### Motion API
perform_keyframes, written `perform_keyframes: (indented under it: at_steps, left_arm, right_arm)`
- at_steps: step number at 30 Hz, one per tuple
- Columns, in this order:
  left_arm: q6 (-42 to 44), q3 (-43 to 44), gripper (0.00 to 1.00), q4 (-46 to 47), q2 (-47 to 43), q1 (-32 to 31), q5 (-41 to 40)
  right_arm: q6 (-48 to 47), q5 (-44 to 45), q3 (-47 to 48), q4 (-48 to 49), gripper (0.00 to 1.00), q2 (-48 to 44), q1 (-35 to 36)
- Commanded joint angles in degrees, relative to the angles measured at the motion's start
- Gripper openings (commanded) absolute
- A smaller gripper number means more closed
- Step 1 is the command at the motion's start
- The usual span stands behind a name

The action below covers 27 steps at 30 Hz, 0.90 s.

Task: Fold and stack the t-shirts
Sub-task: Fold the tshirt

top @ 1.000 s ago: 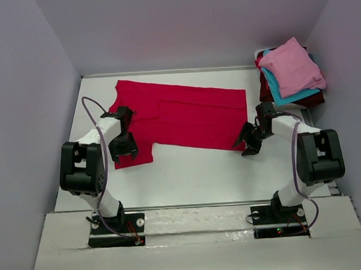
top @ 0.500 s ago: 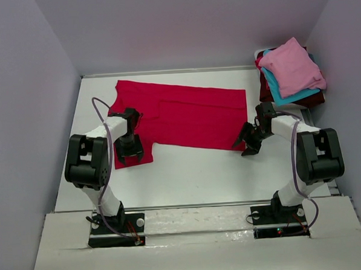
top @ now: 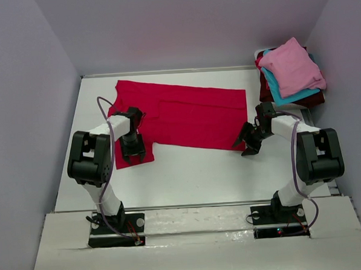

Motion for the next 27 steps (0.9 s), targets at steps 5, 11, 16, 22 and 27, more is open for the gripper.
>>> perform_keyframes:
  at_steps: [5,11,16,22,27]
  left_arm:
    - [-2.04,-5.58,0.49,3.35,-0.97,-0.24,0.83]
    - [-2.83,-8.57,0.38,4.76,-1.93,-0.24,2.06]
    - [-3.01,-9.98,0.3,5.11,-2.46,-0.24,2.06]
    - [-3.1,-11.3,0.26,5.55,-2.9,-0.24,2.15]
    - [-3.01,-11.3,0.25,5.64,-2.99,-0.24,2.23]
  right_arm:
    - [-0.17,-0.27,0.97,1.34,0.62,0.0,-0.1]
    - [-0.17,-0.27,1.15,1.34,0.62,0.08,-0.1]
    - [-0.34,-0.27,0.97,1.43,0.62,0.08,-0.1]
    - [-0.17,0.61,0.97,1.51,0.62,0.0,-0.1]
    - [-0.08,2.72,1.23,0.9,0.62,-0.27,-0.1]
